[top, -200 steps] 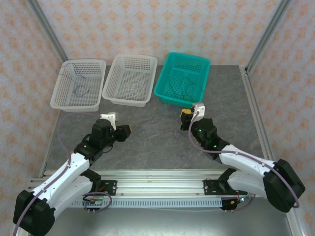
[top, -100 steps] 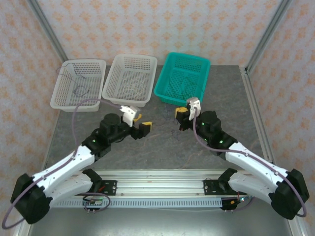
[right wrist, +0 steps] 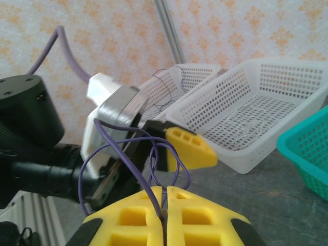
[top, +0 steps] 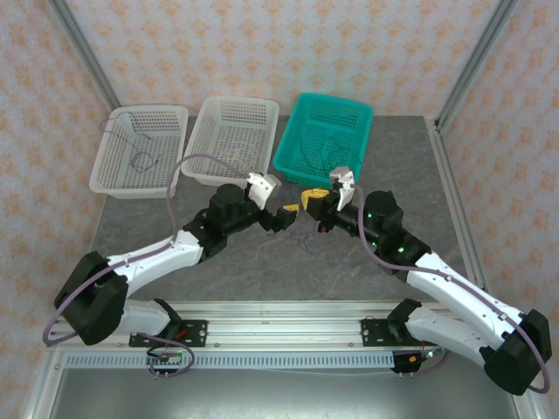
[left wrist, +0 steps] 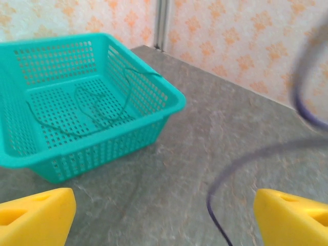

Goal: Untangle the cables

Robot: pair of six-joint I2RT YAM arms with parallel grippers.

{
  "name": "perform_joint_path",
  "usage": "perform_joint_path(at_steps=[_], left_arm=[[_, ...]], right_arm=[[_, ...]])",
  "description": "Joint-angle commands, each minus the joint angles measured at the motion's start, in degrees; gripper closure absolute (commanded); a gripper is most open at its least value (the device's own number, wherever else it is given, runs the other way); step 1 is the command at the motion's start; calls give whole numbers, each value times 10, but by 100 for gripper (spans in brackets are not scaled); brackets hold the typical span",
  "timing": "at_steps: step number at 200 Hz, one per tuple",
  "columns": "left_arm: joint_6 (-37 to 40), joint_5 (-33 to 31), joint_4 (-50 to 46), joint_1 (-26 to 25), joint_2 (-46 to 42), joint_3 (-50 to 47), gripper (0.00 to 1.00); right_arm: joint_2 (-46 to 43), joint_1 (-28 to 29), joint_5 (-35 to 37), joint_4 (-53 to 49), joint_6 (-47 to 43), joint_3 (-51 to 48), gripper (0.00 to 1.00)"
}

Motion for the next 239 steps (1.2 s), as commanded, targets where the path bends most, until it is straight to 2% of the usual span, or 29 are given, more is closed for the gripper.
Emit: perform_joint_path(at_steps=[1, 18, 32, 39, 53, 55, 68, 86, 109, 119, 139, 147, 173, 193, 206, 226, 239], left_arm=[[-24, -38, 50, -2, 17, 21, 14], [-46, -8, 71, -2, 37, 37, 19], [-61, 11, 83, -2, 51, 50, 33], [-71, 8, 84, -2, 55, 54, 48], [-95, -15, 84, -2, 46, 52, 96], [-98, -19, 84, -2, 42, 50, 100], [-128, -54, 65, -1, 10, 39, 100], [-168, -85, -35, 0, -59, 39, 100], [-195, -113, -105, 6, -160, 13, 100], [-204, -126, -147, 14, -195, 16, 100], [-219, -145, -225, 38, -240, 37, 100], [-223, -146, -247, 49, -251, 44, 100], [-230, -161, -294, 76, -270, 60, 100], [-237, -157, -307, 93, -272, 68, 100], [-243, -149, -307, 98, -270, 71, 100], [-247, -113, -287, 99, -261, 74, 100], [-251, -89, -271, 99, -256, 74, 100]], right_arm=[[-5, -2, -33, 10, 25, 24, 100], [-8, -1, -47, 12, 34, 25, 100], [-9, -1, -45, 12, 42, 23, 100], [-9, -2, -36, 10, 45, 20, 100], [-12, -1, 8, 6, 60, 4, 100], [-12, -2, 18, 5, 63, 1, 100], [-18, -2, 114, -18, 82, -24, 100], [-27, -2, 262, -89, 142, -54, 100], [-26, -2, 335, -127, 194, -106, 100], [-24, -3, 377, -135, 222, -130, 94], [-23, -15, 480, -202, 317, -153, 96], [-27, -27, 499, -225, 349, -163, 95], [-49, -101, 485, -263, 437, -208, 93], [-67, -167, 425, -257, 484, -244, 79], [-73, -193, 386, -236, 482, -259, 72], [-73, -198, 331, -168, 437, -274, 60], [-72, -199, 311, -156, 426, -270, 59]])
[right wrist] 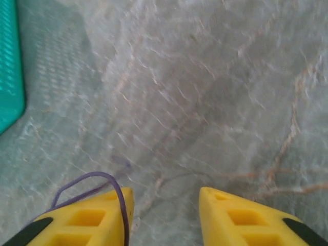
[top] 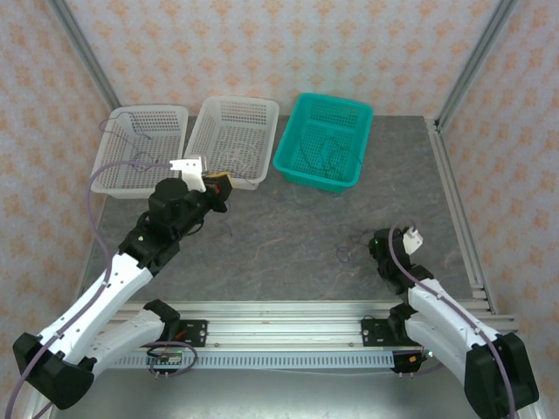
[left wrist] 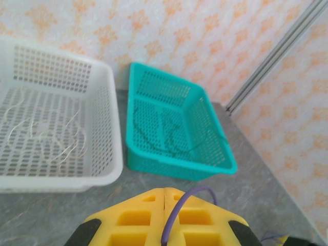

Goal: Untangle the cables

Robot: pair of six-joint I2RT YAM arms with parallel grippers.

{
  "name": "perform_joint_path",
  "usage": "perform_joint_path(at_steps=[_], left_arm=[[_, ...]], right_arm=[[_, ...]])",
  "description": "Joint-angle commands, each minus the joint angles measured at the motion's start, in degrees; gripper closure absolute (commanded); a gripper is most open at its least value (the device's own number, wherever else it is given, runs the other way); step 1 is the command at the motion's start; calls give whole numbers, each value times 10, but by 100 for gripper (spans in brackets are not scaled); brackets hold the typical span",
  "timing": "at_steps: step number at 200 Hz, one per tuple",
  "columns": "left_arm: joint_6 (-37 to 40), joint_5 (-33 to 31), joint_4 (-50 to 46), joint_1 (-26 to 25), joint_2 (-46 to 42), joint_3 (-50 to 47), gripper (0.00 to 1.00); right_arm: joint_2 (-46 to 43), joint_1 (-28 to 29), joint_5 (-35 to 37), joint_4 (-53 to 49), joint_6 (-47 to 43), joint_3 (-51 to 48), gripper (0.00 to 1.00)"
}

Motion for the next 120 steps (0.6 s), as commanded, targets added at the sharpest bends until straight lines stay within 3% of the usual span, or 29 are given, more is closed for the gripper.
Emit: perform_joint_path(at_steps=[1, 27, 47, 68, 79, 101, 120], left_arm=[[-16, 29, 29, -1, 6, 13, 100], [-9, 24, 23, -1, 8, 25, 100], [11, 5, -11, 6, 11, 58, 100], [15, 41, -23, 11, 31, 91, 100], [8, 65, -14, 10, 41, 96, 100], [-3, 99, -2, 10, 53, 96, 100], [-2, 112, -7, 10, 45, 94, 100]], right_arm=[[-5, -3, -42, 40, -9, 9, 59], [-9, -3, -52, 28, -17, 29, 57], [-21, -3, -69, 32, -18, 42, 48], [-56, -1, -182, 188, -68, 15, 40], [-70, 7, -200, 233, -76, 11, 37], [-61, 89, -153, 241, -187, 33, 29], [13, 164, -135, 279, -277, 59, 26]])
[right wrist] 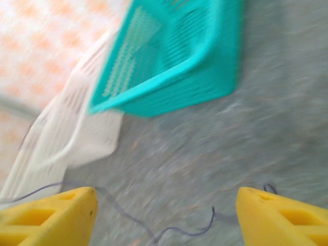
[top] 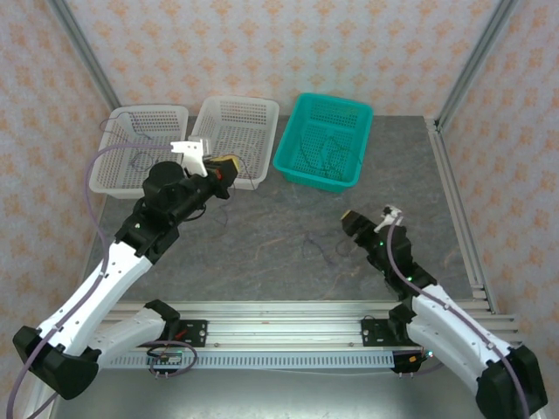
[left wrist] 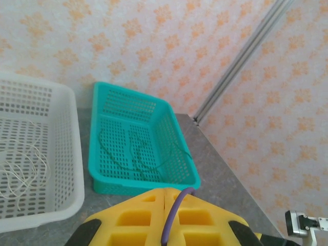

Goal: Untangle the cables

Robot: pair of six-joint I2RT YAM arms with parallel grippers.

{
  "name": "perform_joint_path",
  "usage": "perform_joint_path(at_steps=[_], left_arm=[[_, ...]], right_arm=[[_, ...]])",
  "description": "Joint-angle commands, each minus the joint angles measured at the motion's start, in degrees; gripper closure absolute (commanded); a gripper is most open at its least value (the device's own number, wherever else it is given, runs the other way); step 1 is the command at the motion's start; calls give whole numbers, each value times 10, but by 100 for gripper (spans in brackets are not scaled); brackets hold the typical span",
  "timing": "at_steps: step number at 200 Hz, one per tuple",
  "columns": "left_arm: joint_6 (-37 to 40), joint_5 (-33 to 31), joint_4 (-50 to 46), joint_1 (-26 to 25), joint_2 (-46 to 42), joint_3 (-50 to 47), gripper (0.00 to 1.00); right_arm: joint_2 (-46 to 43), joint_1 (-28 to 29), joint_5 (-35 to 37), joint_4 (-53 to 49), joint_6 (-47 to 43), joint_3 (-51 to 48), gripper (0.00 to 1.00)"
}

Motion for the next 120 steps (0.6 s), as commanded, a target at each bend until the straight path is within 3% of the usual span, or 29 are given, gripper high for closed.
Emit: perform_joint_path(at_steps=[1, 38, 67, 84, 93, 106, 120], left_arm=[[-2, 41, -2, 2, -4, 7, 100], [21, 28, -47, 3, -23, 29, 100], [29, 20, -65, 2, -33, 38, 100], [29, 4, -82, 2, -39, 47, 100], [23, -33, -106, 3, -38, 62, 100], [16, -100, -161, 12, -29, 101, 100], [11, -130, -205, 38, -13, 143, 100]], right_arm=[[69, 68, 8, 81, -138, 36, 26], [323, 153, -11, 164, -279, 121, 26], [487, 195, 53, 175, -330, 215, 28], [545, 199, 48, 208, -347, 225, 37], [563, 200, 44, 195, -347, 231, 42], [570, 200, 43, 158, -317, 233, 50], [571, 200, 75, 139, -265, 214, 53]])
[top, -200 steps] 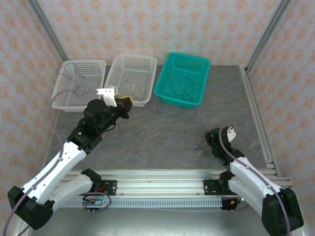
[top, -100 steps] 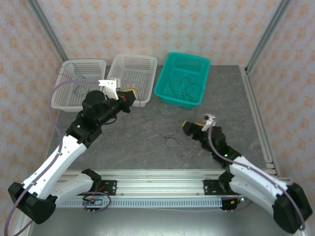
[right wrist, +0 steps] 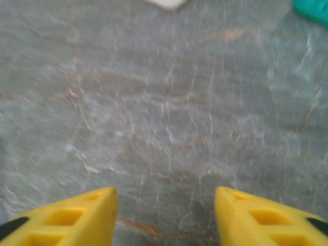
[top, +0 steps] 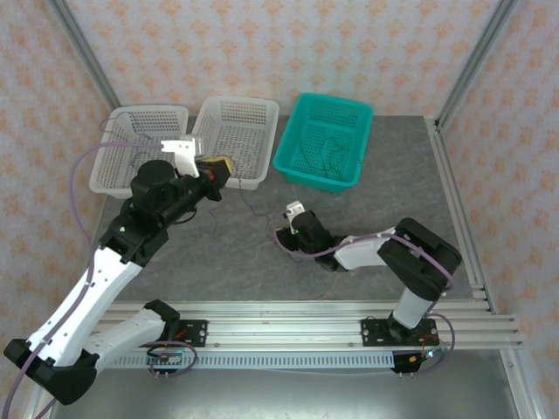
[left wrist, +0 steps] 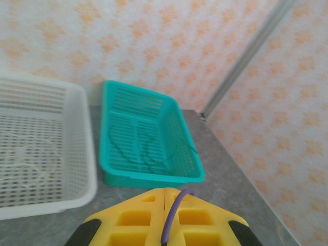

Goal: Untangle the cables

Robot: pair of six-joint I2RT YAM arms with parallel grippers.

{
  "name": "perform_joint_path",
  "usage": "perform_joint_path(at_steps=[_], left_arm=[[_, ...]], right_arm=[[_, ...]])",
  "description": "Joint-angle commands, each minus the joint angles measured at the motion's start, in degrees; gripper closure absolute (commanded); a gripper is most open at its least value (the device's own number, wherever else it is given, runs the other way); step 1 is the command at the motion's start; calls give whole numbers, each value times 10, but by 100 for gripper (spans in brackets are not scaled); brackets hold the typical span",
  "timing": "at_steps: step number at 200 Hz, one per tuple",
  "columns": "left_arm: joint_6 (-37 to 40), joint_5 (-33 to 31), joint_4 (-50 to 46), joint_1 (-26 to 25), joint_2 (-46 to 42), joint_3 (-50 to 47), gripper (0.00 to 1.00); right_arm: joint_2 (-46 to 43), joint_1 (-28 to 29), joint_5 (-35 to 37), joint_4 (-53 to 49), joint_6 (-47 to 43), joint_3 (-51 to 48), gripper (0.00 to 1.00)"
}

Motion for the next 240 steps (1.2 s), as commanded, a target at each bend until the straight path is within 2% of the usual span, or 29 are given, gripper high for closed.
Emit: perform_joint_path(at_steps=[1, 24, 41, 53, 69, 86, 99, 119, 152, 184, 240], left_arm=[[-5, -94, -89, 34, 11, 74, 100], [-25, -92, -109, 95, 26, 108, 100], [-47, -95, -130, 147, 39, 135, 100], [-73, -86, -143, 192, 48, 151, 100], [-112, -58, -142, 247, 54, 161, 100], [-130, -32, -131, 285, 62, 171, 100], [-126, -6, -119, 294, 74, 187, 100], [-104, -16, -127, 296, 113, 234, 100], [-34, -60, -116, 319, 182, 314, 100], [-12, -70, -106, 367, 263, 399, 100], [17, -104, -81, 427, 428, 505, 100]], right_arm=[[2, 2, 49, -25, 46, -12, 53], [-15, 1, 140, -82, 138, -43, 55], [-29, -20, 236, -204, 277, -40, 58], [-37, -55, 233, -262, 347, -41, 64], [-51, -94, 226, -276, 413, -68, 64], [-79, -130, 216, -269, 460, -105, 63], [-101, -146, 199, -243, 455, -126, 64], [-141, -149, 166, -234, 411, -128, 60], [-254, -149, 95, -239, 365, -122, 43], [-363, -148, 63, -257, 350, -118, 31], [-518, -149, 58, -338, 347, -119, 29]])
